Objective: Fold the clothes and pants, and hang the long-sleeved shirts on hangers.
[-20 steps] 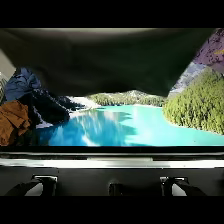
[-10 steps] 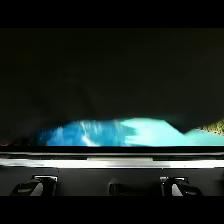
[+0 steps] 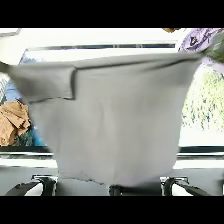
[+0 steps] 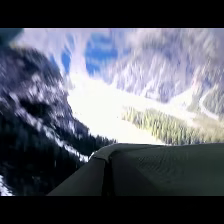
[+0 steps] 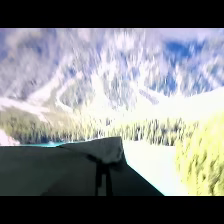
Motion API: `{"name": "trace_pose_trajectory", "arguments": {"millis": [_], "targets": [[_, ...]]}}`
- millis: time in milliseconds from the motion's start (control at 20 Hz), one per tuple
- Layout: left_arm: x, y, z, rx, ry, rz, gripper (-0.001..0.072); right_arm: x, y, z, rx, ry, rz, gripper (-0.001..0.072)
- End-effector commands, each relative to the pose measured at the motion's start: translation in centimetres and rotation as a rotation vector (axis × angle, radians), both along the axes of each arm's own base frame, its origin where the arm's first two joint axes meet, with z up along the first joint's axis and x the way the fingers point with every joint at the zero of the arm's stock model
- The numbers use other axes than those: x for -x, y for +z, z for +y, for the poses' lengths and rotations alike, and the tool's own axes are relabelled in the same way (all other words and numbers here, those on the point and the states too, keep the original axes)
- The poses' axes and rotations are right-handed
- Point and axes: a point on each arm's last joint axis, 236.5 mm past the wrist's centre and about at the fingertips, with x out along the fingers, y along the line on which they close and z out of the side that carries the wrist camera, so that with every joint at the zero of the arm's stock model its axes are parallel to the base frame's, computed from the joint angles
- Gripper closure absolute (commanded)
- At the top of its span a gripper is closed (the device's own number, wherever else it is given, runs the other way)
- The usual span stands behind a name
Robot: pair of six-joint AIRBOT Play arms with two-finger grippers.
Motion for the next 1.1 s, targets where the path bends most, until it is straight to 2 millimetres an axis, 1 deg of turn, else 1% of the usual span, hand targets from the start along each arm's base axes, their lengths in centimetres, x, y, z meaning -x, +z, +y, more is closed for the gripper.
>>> {"name": "trace_pose_trajectory", "arguments": {"millis": [0, 100, 150, 250, 300, 400, 450, 550, 650, 750, 850, 950, 1050], "targets": [[-7.1, -13.1, -0.4, 0.033, -0.036, 0.196, 0.0691, -5.3, -12.5, -0.7, -0.078, -0.013, 0.246, 0.0681], [-11.1, -18.3, -0.6, 0.038, -0.031, 0.212, 0.0691, -8.6, -16.8, -1.6, -0.095, -0.050, 0.256, 0.0681], [-12.7, -20.2, -0.8, 0.039, -0.027, 0.214, 0.0691, -10.0, -18.3, -2.0, -0.102, -0.074, 0.247, 0.0681], [-15.5, -23.4, -1.1, 0.038, -0.023, 0.211, 0.0691, -12.4, -20.9, -2.8, -0.108, -0.110, 0.221, 0.0681], [-16.4, -24.8, -1.1, 0.038, -0.021, 0.216, 0.0691, -13.2, -22.2, -3.1, -0.110, -0.123, 0.217, 0.0681], [-17.1, -27.3, -1.1, 0.041, -0.021, 0.252, 0.0691, -13.8, -25.1, -3.3, -0.115, -0.132, 0.251, 0.0681], [-17.0, -28.3, -1.1, 0.042, -0.023, 0.273, 0.0691, -13.7, -26.4, -3.3, -0.117, -0.128, 0.280, 0.0681], [-16.0, -29.4, -1.3, 0.046, -0.034, 0.328, 0.0691, -12.7, -28.9, -3.0, -0.122, -0.115, 0.358, 0.0681], [-14.2, -30.1, -1.7, 0.052, -0.055, 0.411, 0.0691, -11.0, -30.8, -2.9, -0.109, -0.095, 0.449, 0.0681], [-11.4, -30.9, -2.2, 0.066, -0.077, 0.531, 0.0691, -8.8, -31.8, -2.9, -0.090, -0.074, 0.548, 0.0681], [-8.5, -31.4, -2.6, 0.082, -0.092, 0.659, 0.0690, -6.5, -32.3, -2.7, -0.083, -0.054, 0.649, 0.0681], [-6.7, -31.6, -3.0, 0.086, -0.114, 0.734, 0.0691, -4.6, -32.6, -2.3, -0.090, -0.031, 0.730, 0.0681], [-5.7, -31.6, -3.3, 0.087, -0.129, 0.774, 0.0690, -3.6, -32.9, -2.0, -0.103, -0.022, 0.780, 0.0681]]}}
